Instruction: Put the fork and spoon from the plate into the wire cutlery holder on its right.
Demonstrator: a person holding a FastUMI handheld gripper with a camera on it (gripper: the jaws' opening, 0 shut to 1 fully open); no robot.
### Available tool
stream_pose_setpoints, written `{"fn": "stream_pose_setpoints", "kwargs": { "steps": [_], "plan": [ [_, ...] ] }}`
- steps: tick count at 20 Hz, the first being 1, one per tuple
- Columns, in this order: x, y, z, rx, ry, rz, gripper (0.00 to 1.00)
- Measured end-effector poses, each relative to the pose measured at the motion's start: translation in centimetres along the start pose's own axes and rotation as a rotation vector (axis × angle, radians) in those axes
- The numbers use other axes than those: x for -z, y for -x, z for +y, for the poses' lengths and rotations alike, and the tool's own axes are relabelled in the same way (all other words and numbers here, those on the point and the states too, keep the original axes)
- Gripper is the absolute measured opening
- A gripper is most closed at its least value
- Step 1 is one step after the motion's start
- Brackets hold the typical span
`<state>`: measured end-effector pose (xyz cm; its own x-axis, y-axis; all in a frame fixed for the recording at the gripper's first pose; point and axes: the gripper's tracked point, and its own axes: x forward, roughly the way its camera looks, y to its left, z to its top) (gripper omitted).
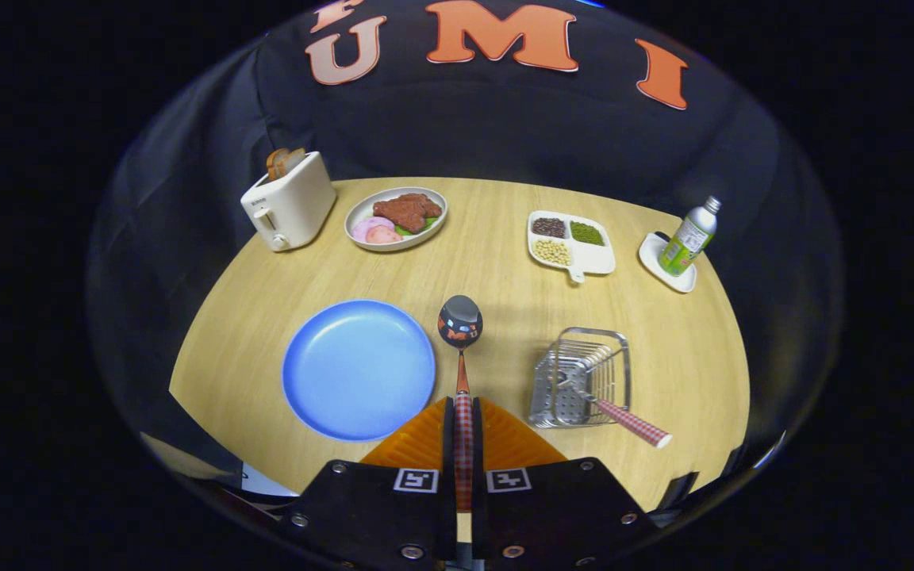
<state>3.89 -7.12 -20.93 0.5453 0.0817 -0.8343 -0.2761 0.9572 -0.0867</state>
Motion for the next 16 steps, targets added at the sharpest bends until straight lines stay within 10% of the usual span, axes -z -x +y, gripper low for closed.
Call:
{"fn": "stream_pose_setpoints", "kwargs": {
  "steps": [16],
  "plan": [
    [0.8,2.6,-8.2,0.060,0.024,0.282,0.08]
  ]
}}
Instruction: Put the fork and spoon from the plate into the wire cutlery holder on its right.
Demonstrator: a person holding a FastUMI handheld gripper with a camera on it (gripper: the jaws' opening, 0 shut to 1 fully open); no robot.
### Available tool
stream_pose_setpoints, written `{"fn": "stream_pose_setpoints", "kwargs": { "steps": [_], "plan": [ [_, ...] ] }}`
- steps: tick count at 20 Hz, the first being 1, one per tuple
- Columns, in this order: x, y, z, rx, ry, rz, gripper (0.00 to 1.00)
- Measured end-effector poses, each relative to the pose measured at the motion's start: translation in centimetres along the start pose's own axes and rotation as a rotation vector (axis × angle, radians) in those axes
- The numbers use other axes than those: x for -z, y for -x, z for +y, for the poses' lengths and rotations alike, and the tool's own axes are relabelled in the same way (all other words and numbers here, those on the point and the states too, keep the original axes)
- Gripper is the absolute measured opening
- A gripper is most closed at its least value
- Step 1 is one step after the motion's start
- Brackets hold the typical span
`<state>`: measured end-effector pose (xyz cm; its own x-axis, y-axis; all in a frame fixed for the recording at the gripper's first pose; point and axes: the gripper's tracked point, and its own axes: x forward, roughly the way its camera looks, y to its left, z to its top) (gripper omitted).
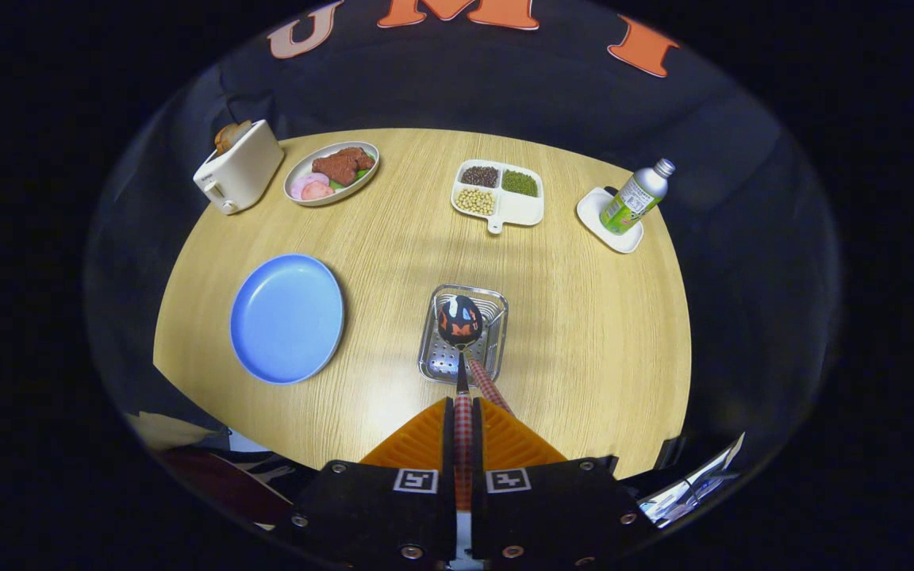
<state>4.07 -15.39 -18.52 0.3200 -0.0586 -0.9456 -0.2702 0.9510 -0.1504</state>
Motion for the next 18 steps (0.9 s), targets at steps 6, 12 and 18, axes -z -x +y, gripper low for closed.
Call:
{"fn": "stream_pose_setpoints", "kwargs": {
  "steps": [6,12,18],
  "plan": [
    [-0.9,-1.8,-0.4,0.019,0.071,0.131,0.08],
    [-1.1,-3.8,1.3,0.002,0.175,0.270,0.08],
    [-2.3,-5.5,1.2,-0.004,0.145,0.284,0.10]
  ]
}}
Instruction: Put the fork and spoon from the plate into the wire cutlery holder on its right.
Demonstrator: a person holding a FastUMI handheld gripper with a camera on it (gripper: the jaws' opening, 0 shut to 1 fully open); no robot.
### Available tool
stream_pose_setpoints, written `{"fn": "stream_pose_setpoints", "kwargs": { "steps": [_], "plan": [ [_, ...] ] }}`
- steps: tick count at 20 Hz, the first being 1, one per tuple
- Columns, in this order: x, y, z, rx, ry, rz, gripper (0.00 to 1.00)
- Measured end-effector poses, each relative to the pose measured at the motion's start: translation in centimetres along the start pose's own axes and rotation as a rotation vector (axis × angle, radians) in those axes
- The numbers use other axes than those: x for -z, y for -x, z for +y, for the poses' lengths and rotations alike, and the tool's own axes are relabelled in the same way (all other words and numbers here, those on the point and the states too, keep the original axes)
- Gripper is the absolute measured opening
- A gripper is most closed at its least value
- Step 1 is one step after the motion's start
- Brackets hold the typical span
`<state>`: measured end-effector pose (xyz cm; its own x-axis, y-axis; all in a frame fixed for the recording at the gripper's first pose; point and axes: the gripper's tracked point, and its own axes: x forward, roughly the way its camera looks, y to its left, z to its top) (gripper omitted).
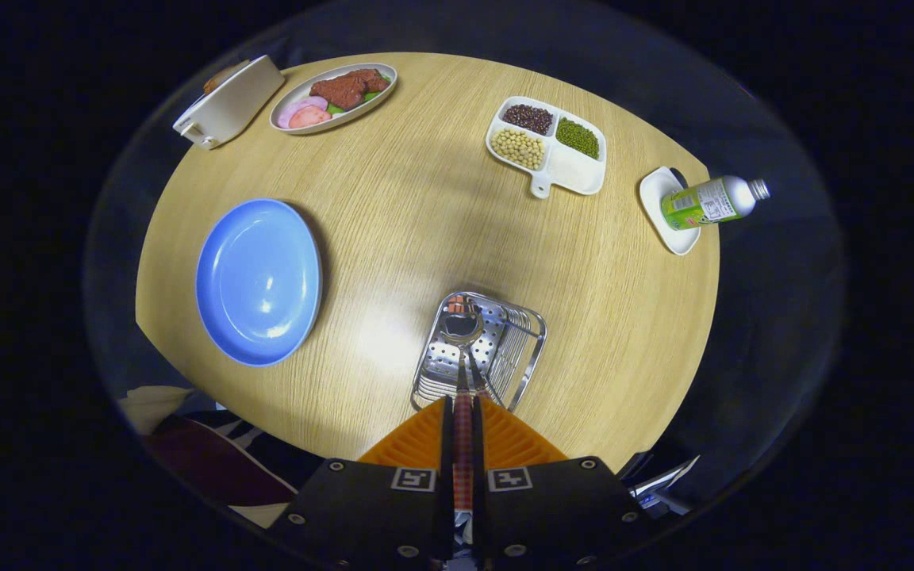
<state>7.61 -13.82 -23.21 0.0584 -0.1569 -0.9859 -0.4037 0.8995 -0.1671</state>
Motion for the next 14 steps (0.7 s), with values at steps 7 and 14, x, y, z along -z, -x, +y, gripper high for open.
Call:
{"fn": "stream_pose_setpoints", "kwargs": {
  "steps": [7,14],
  "plan": [
    [-1.8,1.4,-0.1,-0.070,-0.145,-0.142,0.63],
    [-3.9,7.0,-1.8,-0.094,-0.300,-0.483,1.00]
  ]
}}
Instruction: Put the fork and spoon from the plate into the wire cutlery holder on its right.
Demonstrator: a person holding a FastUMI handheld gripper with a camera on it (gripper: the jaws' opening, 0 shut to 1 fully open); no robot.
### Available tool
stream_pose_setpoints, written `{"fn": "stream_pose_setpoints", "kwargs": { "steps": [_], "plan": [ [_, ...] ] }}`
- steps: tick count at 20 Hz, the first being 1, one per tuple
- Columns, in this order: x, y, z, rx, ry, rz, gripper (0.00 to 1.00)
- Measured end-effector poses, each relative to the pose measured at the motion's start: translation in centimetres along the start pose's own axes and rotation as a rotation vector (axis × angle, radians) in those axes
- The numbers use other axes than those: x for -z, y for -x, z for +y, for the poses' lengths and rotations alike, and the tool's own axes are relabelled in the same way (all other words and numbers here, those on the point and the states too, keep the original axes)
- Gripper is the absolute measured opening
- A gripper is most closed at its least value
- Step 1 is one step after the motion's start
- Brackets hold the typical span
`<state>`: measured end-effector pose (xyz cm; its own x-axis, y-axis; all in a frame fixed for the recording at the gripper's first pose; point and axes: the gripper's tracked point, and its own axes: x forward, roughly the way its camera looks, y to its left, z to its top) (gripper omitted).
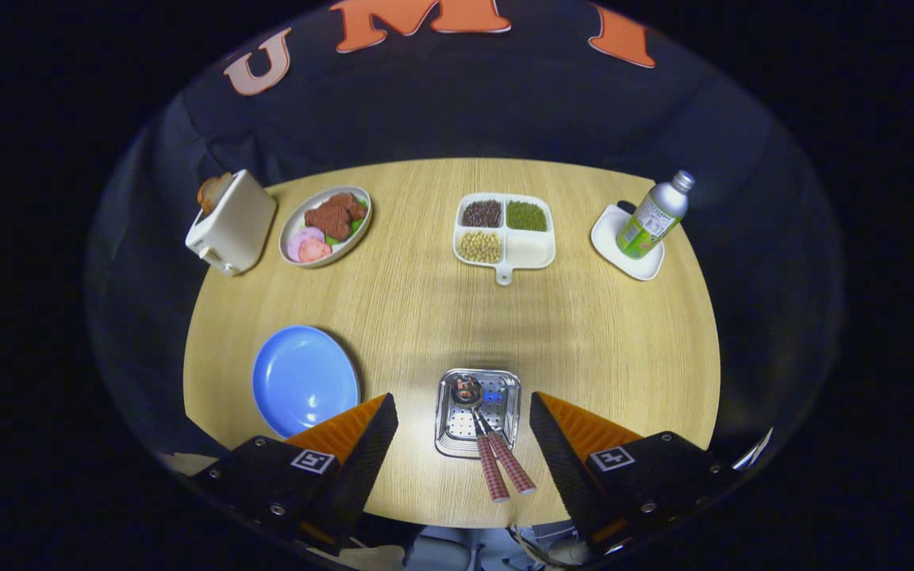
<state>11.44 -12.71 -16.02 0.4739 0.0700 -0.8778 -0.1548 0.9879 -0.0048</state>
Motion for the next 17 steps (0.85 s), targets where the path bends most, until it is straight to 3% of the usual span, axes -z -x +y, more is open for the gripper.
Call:
{"fn": "stream_pose_setpoints", "kwargs": {
  "steps": [9,17],
  "plan": [
    [-3.7,8.9,-3.6,0.046,-0.150,-0.500,1.00],
    [-2.3,12.3,-5.4,0.037,-0.157,-0.638,1.00]
  ]
}}
